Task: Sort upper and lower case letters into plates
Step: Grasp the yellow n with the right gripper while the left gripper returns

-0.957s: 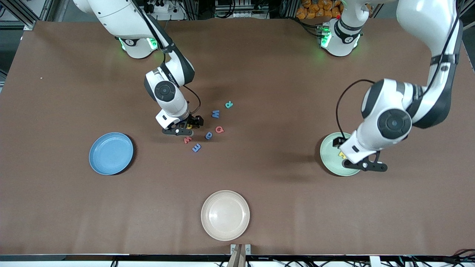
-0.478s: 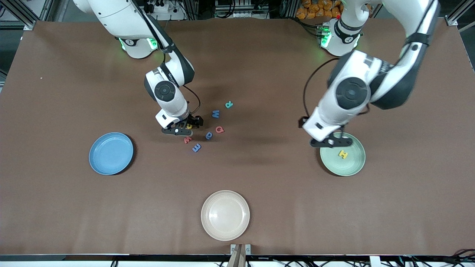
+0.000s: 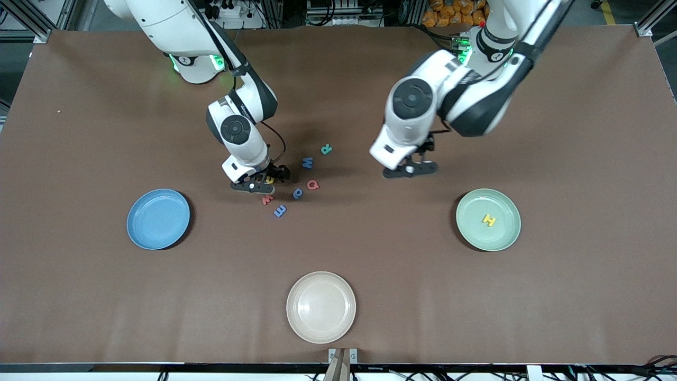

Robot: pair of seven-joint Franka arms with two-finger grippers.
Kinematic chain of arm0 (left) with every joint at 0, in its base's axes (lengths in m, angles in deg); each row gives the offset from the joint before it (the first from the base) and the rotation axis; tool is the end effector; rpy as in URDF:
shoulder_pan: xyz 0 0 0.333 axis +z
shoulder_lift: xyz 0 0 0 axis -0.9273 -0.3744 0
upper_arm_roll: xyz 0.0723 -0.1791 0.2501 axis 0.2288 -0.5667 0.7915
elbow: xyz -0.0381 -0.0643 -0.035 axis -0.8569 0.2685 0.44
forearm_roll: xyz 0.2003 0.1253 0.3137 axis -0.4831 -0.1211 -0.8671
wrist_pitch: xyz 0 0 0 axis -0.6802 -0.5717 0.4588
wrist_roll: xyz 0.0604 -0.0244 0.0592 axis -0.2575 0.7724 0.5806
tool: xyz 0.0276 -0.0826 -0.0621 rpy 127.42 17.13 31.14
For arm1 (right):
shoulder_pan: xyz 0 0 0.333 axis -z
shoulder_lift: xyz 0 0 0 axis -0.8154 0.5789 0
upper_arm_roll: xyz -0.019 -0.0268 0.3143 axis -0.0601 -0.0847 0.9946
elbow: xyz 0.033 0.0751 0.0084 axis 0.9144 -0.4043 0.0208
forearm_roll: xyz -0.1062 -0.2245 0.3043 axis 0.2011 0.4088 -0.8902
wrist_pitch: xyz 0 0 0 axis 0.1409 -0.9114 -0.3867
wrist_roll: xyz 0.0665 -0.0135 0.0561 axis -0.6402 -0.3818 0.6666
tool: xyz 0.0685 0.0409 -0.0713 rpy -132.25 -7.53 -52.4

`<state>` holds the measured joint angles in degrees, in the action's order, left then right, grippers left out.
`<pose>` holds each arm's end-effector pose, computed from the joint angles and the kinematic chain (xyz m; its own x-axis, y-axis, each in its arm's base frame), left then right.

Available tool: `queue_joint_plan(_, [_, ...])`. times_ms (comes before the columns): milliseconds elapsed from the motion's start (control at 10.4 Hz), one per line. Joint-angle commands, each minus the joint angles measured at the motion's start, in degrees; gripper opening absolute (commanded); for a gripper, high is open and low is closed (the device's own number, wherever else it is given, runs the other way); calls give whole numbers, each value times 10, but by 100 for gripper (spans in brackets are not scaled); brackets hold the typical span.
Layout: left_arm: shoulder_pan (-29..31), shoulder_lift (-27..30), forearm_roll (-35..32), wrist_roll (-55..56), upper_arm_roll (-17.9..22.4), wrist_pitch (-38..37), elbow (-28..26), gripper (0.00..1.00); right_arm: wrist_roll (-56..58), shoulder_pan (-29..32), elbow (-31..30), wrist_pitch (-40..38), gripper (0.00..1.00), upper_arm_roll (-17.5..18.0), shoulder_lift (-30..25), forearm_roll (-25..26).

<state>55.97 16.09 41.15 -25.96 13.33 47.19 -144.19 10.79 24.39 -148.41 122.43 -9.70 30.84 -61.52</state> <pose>0.4683 -0.4086 0.3672 0.9873 0.0599 -0.1469 0.0457 -0.9941 -0.0987 0.4629 0.2909 0.1760 0.9930 -0.1148 -0.0271 -0.1149 -0.9934 -0.0050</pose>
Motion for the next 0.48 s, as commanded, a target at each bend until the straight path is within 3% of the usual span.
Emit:
queue_joint_plan(0, [-31, 1, -7, 15, 2, 71, -46, 100, -12, -7, -3, 14, 100, -2, 7, -4])
queue_joint_plan(383, [-98, -43, -99, 15, 1, 182, -61, 100, -11, -7, -4, 13, 100, -2, 8, -3])
